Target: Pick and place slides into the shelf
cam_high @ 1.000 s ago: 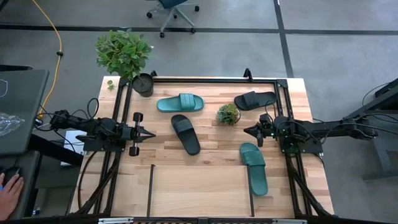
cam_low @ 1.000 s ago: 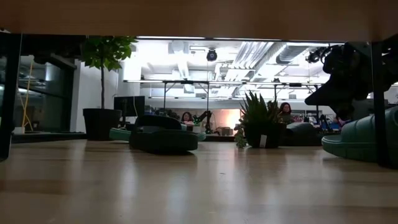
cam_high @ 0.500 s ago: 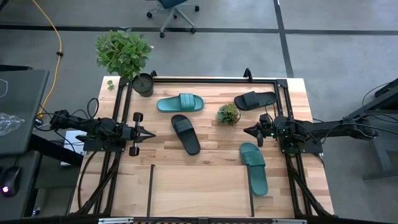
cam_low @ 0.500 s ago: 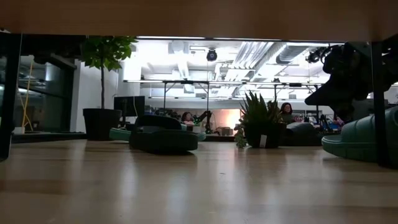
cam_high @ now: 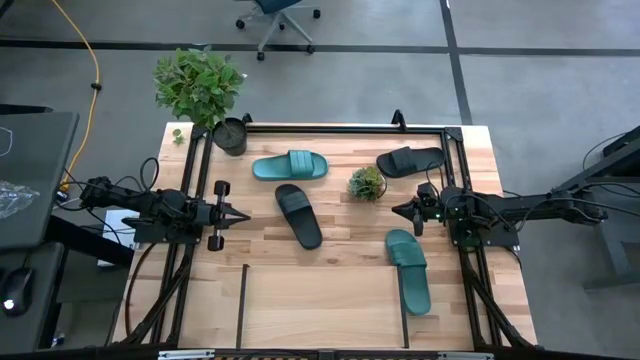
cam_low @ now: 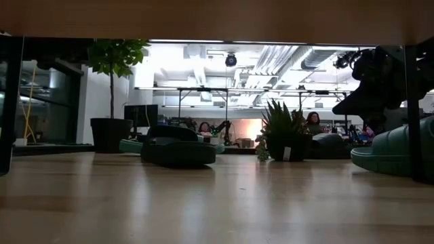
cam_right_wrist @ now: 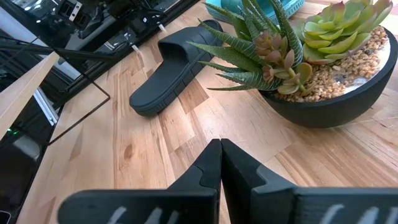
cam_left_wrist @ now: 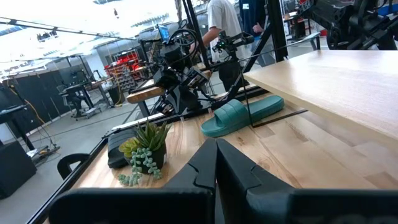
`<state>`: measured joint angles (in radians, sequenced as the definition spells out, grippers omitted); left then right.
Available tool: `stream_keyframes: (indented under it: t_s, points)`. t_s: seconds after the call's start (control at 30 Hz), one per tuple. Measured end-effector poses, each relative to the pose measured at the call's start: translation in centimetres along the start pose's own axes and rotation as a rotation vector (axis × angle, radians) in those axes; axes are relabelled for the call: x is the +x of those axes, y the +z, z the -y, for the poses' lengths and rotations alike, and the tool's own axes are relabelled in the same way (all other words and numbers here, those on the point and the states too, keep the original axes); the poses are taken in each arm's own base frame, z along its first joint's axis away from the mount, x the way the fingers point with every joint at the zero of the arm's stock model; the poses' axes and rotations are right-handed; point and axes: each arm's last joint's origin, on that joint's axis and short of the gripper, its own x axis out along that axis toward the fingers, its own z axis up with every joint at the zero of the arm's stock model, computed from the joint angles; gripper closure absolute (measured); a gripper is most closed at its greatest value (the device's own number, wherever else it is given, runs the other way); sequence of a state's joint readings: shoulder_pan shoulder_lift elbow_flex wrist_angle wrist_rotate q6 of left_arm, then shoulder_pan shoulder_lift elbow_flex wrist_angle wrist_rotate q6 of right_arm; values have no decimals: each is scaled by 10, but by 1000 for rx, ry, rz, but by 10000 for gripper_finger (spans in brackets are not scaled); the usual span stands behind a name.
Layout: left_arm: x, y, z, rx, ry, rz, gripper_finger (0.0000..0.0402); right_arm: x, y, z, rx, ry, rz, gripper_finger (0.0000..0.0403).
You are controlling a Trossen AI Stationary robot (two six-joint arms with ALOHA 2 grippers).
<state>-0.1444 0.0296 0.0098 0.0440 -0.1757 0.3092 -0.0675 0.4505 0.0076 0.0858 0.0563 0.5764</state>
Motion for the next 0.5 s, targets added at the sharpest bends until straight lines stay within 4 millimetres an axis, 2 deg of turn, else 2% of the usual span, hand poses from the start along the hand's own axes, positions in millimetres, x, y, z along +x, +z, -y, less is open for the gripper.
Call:
stream_keyframes:
  t_s: [0.5]
  points:
    - [0, 1, 0, -2, 3, 9, 401, 0, 0, 0, 0, 0, 0, 402]
